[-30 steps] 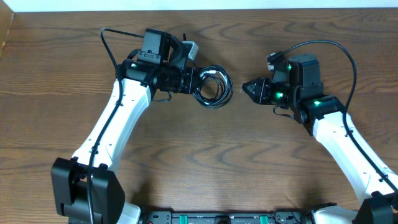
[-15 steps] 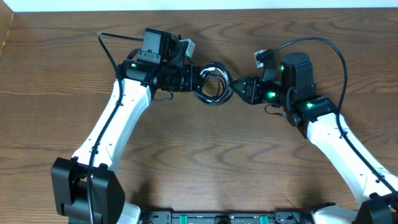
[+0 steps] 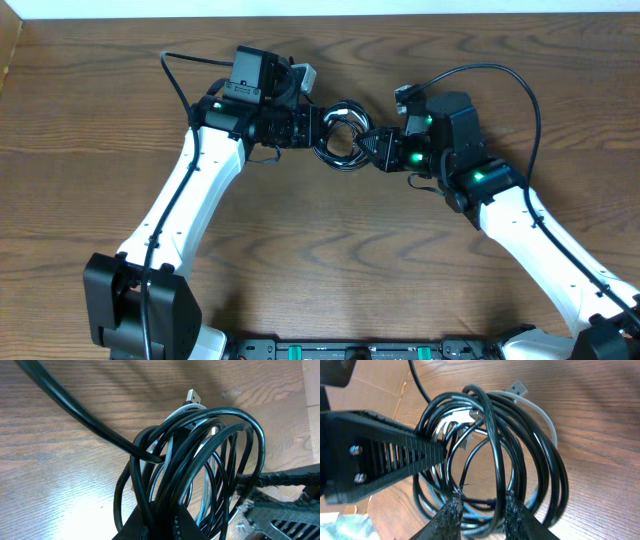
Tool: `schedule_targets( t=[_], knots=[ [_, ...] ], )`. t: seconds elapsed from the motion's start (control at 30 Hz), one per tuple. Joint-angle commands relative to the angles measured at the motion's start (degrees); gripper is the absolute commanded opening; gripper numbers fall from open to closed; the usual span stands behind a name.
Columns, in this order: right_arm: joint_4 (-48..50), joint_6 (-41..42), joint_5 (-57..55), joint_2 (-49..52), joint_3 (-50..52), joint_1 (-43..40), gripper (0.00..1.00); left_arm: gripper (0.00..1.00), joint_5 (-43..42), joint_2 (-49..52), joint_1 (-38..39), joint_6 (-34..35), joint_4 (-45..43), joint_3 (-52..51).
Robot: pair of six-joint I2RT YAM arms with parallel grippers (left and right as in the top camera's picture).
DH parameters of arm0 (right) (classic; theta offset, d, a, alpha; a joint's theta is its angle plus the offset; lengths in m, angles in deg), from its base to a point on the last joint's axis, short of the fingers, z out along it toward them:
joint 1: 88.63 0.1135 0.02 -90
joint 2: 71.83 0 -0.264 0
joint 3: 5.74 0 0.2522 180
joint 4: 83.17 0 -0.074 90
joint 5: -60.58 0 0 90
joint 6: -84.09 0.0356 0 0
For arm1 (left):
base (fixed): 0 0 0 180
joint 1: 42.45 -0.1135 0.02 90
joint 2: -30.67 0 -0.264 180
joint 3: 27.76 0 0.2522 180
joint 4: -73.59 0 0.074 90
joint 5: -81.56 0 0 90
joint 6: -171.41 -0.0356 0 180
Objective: Untangle cables
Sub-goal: 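Grasp a loop of the bundle with the right gripper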
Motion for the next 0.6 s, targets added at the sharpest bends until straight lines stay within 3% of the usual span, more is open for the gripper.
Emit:
schedule_targets(
  t=[0.0,0.23,0.3,0.37,0.57],
  knots=[
    [0.1,1.2,-3.5,0.4,-0.8,0.8,0.25,0.07,-0.7,0.1,0.7,0.3,-0.3,0.0],
    [1.7,1.5,-3.6,2.8,-0.8,0.8,0.25,0.07,-0.8,0.1,0.7,0.6,-0.3,0.0],
    [2.9,1.6,-3.0,4.0,-0.8,0.9,0.18,0.07,-0.8,0.1,0.7,0.8,-0.3,0.0],
    [5.0,1.6,-1.8,4.7,-0.8,0.9,0.01,0.07,-0.8,0.1,0.7,0.8,-0.1,0.0],
    [10.7,4.0,1.8,2.5,-0.8,0.5,0.01,0.08,2.5,0.1,0.7,0.8,-0.1,0.0]
  ],
)
